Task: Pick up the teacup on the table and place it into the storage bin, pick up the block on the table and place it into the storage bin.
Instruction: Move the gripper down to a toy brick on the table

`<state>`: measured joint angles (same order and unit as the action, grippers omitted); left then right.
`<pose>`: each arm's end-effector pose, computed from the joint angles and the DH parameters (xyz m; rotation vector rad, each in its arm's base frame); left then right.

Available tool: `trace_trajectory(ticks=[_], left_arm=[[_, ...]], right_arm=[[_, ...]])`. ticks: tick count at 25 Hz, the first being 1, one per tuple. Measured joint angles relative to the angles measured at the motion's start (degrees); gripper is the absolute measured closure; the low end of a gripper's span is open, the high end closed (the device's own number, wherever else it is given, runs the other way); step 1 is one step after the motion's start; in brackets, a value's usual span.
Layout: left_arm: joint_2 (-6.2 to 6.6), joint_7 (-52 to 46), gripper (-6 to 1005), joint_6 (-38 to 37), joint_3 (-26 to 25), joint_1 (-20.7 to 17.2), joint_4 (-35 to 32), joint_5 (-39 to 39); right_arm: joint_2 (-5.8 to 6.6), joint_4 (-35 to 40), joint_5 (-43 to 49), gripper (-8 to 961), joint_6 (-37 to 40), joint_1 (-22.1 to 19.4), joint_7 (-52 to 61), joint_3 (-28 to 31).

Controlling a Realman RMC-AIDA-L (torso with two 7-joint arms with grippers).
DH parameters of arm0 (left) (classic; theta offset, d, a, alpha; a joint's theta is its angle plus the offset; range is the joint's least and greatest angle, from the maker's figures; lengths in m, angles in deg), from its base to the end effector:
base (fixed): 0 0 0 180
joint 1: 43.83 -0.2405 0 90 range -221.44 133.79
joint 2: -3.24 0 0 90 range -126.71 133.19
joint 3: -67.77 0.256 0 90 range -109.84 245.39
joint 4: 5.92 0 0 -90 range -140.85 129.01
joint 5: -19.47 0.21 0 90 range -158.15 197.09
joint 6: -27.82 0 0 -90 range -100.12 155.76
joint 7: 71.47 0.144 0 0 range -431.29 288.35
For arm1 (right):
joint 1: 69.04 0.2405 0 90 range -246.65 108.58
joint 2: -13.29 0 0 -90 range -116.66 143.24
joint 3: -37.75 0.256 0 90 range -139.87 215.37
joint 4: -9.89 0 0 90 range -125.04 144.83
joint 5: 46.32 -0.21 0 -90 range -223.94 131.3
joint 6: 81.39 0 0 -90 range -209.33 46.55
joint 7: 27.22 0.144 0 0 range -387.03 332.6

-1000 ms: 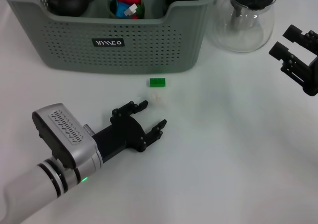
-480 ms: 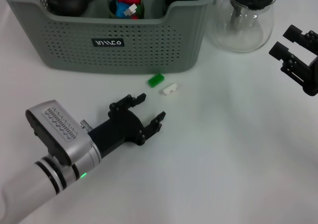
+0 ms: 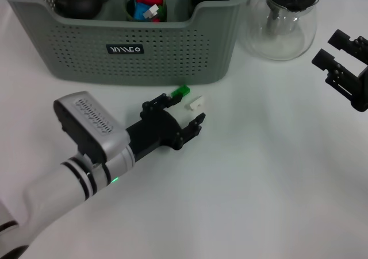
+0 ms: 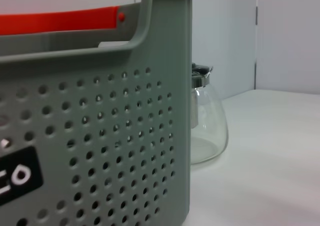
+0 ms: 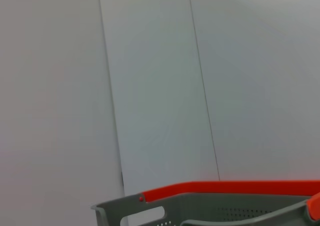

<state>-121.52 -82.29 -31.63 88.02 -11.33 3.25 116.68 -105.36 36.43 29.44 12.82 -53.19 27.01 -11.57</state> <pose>-0.2708 0.2846 -0.1451 -2.3303 -0.4318 -0.5810 0.2912 0.2722 0.0162 -2.2366 0.4293 1.1699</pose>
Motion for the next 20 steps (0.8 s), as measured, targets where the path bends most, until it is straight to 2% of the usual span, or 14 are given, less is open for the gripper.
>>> trace_trajectory(ticks=[11,20], left_arm=[[-0.04,-0.1,363,7.07,-1.93,4.24,2.27,0.01],[-0.04,-2.16,373,8.64,-1.99,5.27,2.27,0.37]], right_arm=[[-0.08,-0.07,0.08,387,0.01,-0.3,0.0,-0.08],[-0.18,-0.09,1.01,387,0.01,-0.22,0.0,0.28]])
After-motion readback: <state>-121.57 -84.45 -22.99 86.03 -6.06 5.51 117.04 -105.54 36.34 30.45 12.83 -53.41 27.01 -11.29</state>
